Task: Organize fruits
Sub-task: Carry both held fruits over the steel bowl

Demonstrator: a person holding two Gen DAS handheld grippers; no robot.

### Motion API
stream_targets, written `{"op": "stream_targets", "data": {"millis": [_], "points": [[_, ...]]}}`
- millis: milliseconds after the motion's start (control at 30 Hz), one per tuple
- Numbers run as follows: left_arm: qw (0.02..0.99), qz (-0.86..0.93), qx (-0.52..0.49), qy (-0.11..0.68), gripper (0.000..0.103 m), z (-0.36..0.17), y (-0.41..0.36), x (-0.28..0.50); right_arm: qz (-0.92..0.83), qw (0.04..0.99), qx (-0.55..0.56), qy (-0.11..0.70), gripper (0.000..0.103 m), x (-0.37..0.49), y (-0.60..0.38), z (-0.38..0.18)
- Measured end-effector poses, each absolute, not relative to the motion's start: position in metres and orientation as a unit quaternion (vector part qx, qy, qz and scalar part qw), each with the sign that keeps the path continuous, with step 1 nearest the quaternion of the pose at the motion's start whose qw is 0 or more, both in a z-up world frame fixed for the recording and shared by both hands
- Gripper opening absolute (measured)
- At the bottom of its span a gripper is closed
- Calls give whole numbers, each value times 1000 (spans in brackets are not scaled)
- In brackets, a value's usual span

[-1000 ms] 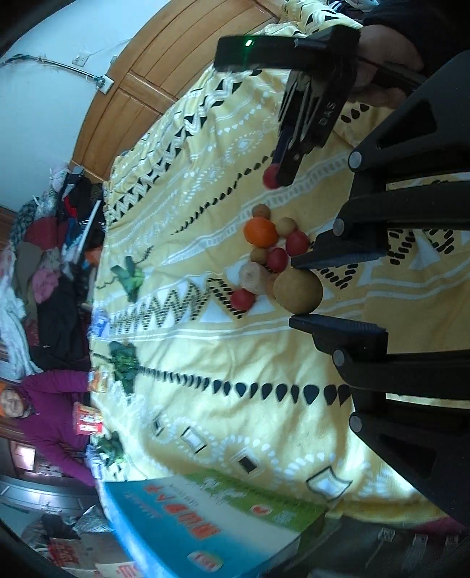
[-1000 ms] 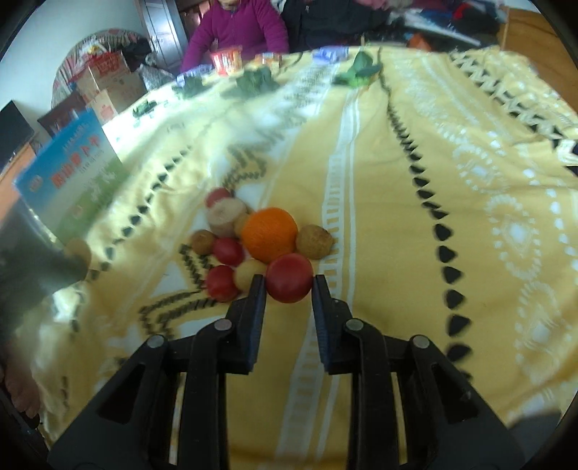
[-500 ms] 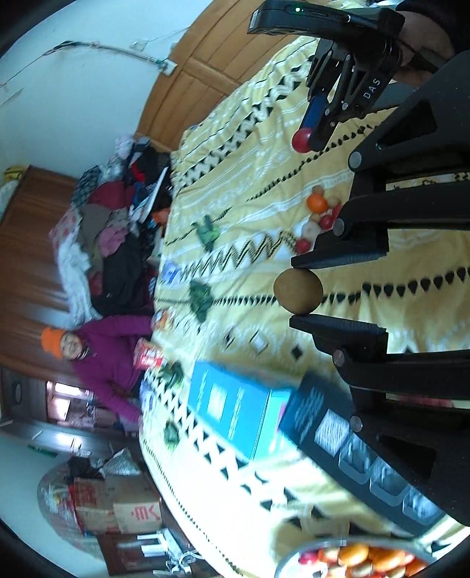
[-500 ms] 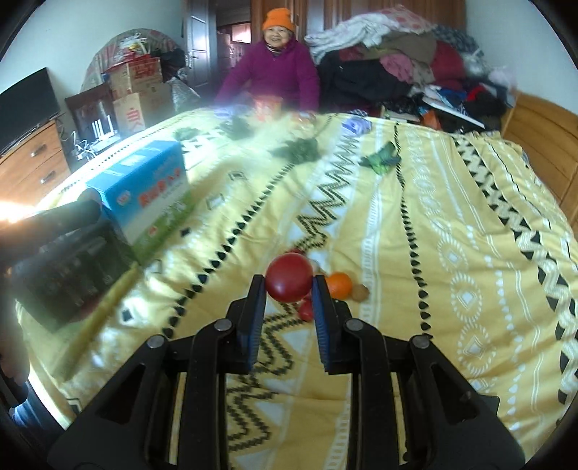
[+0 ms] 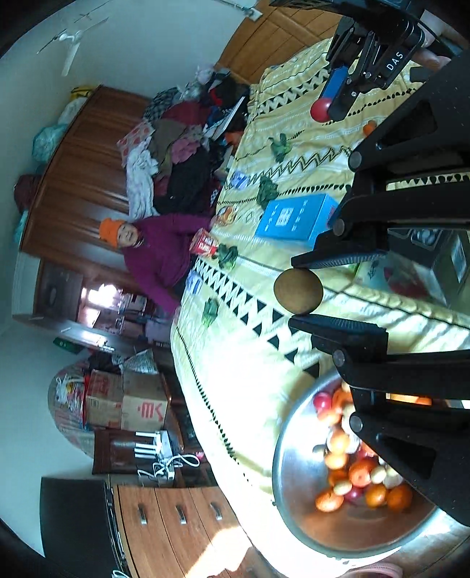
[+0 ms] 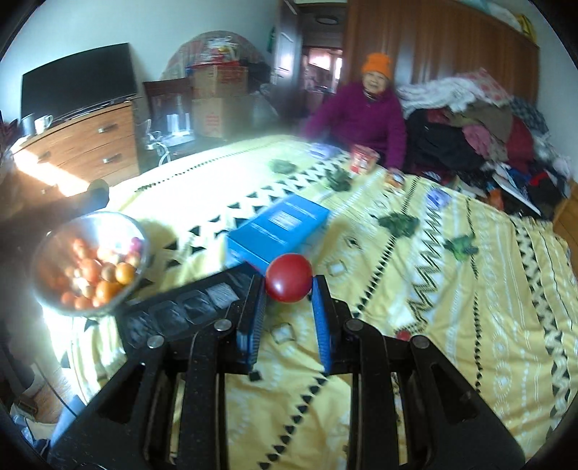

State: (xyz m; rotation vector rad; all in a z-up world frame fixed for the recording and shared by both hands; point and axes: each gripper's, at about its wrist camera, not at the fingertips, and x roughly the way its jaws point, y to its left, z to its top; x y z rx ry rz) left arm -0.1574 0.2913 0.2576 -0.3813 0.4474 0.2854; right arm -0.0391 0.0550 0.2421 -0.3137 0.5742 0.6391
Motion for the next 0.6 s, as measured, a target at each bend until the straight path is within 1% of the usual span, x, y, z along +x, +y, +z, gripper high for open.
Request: {"op": "stream_targets", "data": {"millis": [267, 400, 600], "points": [[927, 209, -213, 225, 25, 238, 378, -200, 393, 860, -176, 273, 26, -73, 163, 250], [914, 234, -229, 239, 25, 218, 414, -211, 440, 831, -171, 294, 26, -79, 208, 243], [893, 252, -248, 277, 25, 182, 447, -215, 488, 781, -162, 355, 26, -77, 259, 213]]}}
